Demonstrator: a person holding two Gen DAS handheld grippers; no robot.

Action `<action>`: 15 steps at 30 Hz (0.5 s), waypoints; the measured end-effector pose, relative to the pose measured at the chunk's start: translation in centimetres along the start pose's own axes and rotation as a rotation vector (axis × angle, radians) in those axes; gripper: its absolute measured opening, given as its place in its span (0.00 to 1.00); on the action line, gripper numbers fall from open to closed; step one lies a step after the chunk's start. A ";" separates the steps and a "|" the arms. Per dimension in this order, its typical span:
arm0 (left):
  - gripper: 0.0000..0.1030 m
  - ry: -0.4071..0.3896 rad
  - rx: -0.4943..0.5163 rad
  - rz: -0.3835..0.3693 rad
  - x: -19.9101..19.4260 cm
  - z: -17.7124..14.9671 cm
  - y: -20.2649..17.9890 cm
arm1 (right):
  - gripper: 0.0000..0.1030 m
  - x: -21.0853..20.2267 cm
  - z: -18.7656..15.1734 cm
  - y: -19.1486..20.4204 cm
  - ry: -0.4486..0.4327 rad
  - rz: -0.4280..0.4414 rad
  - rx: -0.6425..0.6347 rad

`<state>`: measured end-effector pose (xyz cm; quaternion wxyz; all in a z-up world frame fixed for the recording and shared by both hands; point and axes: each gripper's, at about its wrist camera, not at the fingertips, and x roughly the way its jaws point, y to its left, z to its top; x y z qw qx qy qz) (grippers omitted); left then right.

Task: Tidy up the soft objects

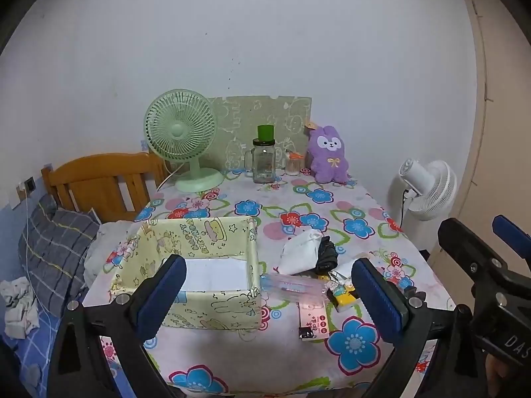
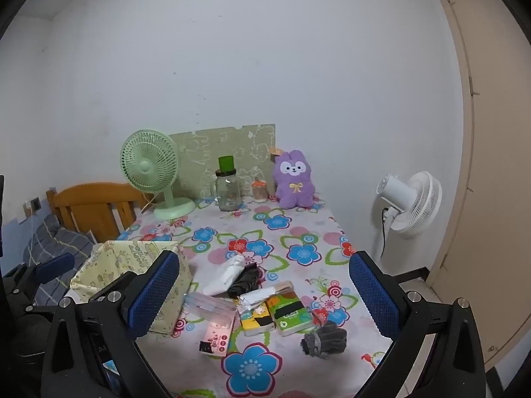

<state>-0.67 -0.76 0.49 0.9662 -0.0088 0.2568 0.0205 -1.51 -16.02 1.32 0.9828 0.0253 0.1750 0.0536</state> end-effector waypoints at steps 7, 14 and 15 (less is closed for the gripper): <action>0.98 -0.007 0.002 0.005 0.1 -0.1 -0.3 | 1.00 -0.1 -0.1 -0.3 -0.009 -0.013 -0.003; 0.96 -0.007 0.004 0.001 0.1 -0.1 -0.4 | 1.00 -0.1 -0.1 -0.3 -0.011 -0.020 -0.003; 0.96 -0.008 0.004 0.002 0.1 0.0 -0.4 | 1.00 -0.1 -0.1 -0.3 -0.011 -0.021 -0.002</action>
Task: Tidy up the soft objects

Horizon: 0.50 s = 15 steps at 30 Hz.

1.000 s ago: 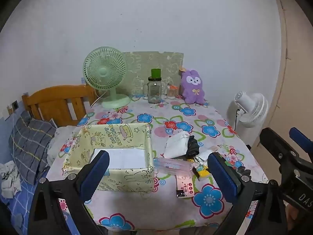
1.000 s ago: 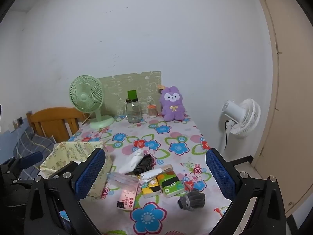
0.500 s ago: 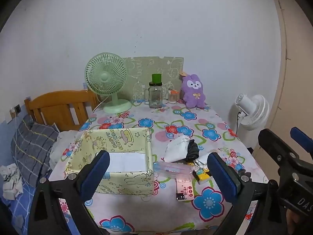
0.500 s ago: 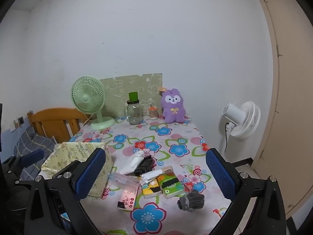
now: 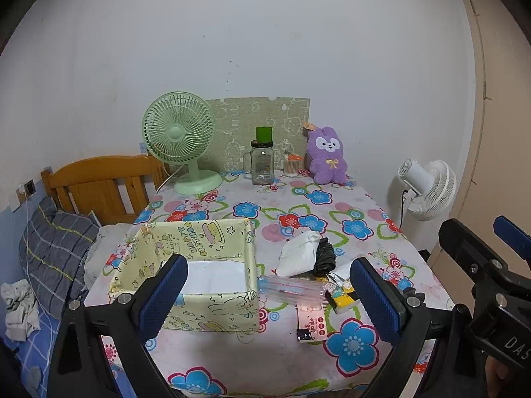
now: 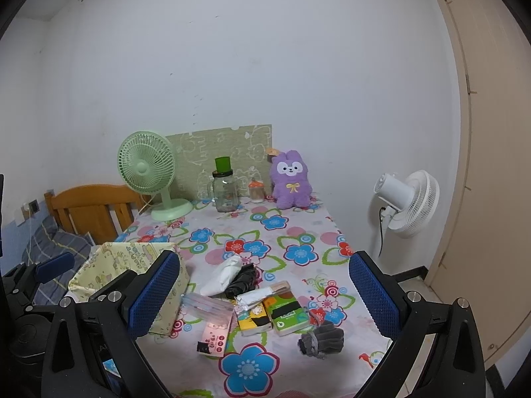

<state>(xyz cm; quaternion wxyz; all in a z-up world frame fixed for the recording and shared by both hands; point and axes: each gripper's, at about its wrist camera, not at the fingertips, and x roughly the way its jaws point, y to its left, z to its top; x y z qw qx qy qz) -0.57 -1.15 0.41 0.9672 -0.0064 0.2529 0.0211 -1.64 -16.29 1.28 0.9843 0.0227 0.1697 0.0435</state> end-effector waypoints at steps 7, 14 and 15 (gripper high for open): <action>0.96 -0.002 0.003 0.004 -0.1 -0.1 0.0 | 1.00 0.0 -0.1 0.0 0.000 0.000 -0.001; 0.96 -0.010 0.009 0.009 -0.3 0.1 0.2 | 1.00 -0.1 0.0 0.0 0.002 -0.001 0.000; 0.96 -0.012 0.010 0.011 -0.3 0.1 0.2 | 1.00 -0.1 0.0 -0.1 0.002 -0.001 0.000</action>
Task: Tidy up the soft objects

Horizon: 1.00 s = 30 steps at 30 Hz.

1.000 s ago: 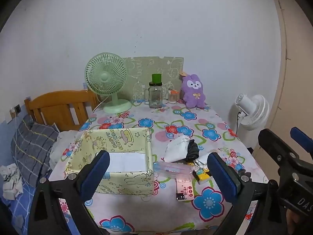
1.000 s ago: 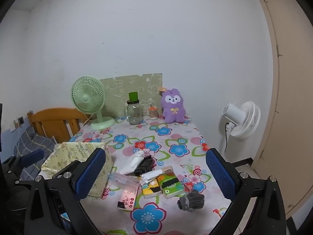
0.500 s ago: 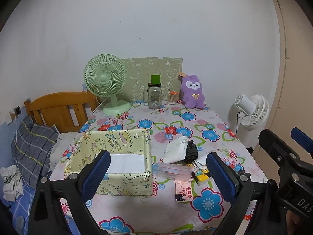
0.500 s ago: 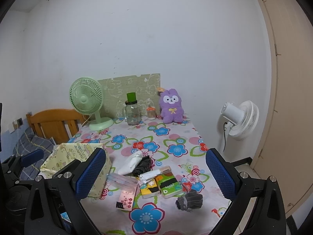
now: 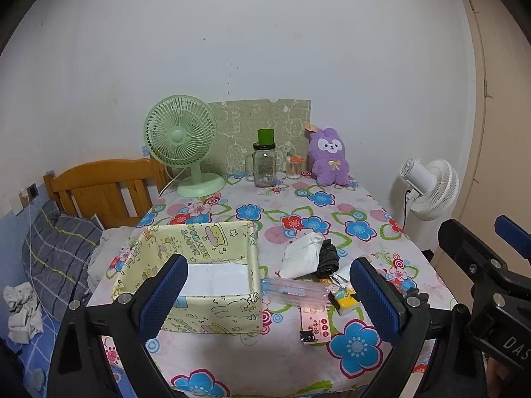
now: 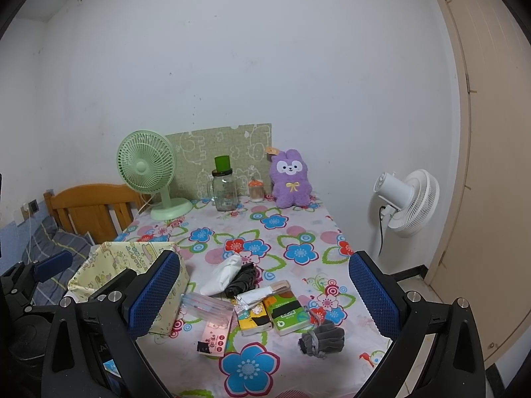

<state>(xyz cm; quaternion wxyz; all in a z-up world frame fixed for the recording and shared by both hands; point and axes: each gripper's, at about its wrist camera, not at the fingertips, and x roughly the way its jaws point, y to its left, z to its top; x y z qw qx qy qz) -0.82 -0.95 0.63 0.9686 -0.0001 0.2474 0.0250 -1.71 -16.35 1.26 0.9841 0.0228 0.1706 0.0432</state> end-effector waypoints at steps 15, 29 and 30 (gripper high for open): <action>0.96 -0.004 0.003 0.017 0.1 -0.1 -0.2 | 0.99 0.2 0.0 0.1 0.007 -0.006 -0.003; 0.96 -0.008 0.005 0.017 0.1 0.0 -0.1 | 0.99 0.2 0.0 0.1 0.007 -0.006 -0.002; 0.96 -0.010 0.005 0.018 0.1 0.0 -0.2 | 1.00 0.2 0.0 0.1 0.007 -0.006 -0.001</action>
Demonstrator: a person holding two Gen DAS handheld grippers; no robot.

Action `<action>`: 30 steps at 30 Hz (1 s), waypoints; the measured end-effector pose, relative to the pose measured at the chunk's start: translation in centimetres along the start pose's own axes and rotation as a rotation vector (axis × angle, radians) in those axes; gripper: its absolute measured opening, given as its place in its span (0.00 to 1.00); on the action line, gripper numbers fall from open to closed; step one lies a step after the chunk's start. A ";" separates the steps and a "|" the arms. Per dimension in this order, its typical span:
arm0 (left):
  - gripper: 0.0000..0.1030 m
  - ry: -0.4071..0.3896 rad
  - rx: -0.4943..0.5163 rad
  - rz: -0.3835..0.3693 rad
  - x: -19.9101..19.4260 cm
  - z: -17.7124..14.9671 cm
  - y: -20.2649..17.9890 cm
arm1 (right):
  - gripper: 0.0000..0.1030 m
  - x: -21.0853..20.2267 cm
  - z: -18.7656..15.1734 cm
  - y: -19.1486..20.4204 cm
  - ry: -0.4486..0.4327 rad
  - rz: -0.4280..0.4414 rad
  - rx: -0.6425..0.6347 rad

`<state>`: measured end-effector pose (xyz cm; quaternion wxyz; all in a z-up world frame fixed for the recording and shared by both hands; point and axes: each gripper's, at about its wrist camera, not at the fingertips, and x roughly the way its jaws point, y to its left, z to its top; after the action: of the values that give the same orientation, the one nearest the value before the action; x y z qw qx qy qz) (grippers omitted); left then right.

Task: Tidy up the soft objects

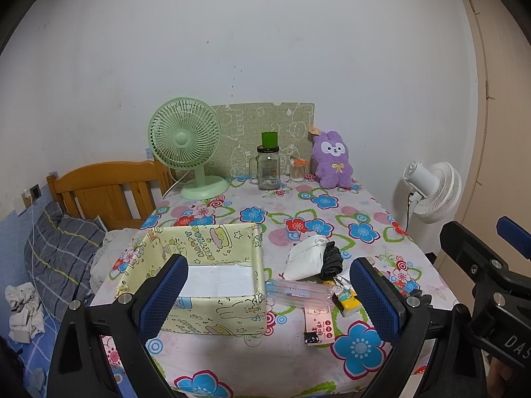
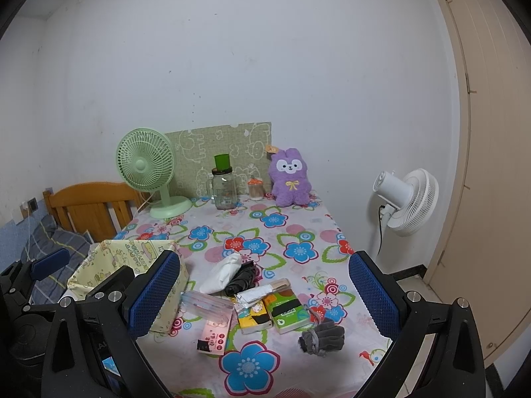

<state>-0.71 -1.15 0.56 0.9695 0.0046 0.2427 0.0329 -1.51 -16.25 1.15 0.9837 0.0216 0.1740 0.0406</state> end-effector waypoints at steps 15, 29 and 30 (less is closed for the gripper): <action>0.95 0.000 0.002 -0.015 0.1 -0.1 -0.5 | 0.99 0.2 -0.1 0.2 0.005 0.003 -0.005; 0.93 0.012 0.030 -0.066 1.8 -1.5 -2.0 | 0.97 2.3 -1.1 -0.3 0.040 0.029 0.000; 0.93 0.014 0.032 -0.074 2.0 -1.7 -2.2 | 0.97 2.5 -1.3 -0.4 0.044 0.032 0.002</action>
<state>0.39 -3.19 -1.91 0.9681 0.0109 0.2501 -0.0067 0.40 -16.42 -0.96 0.9788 0.0245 0.1953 0.0564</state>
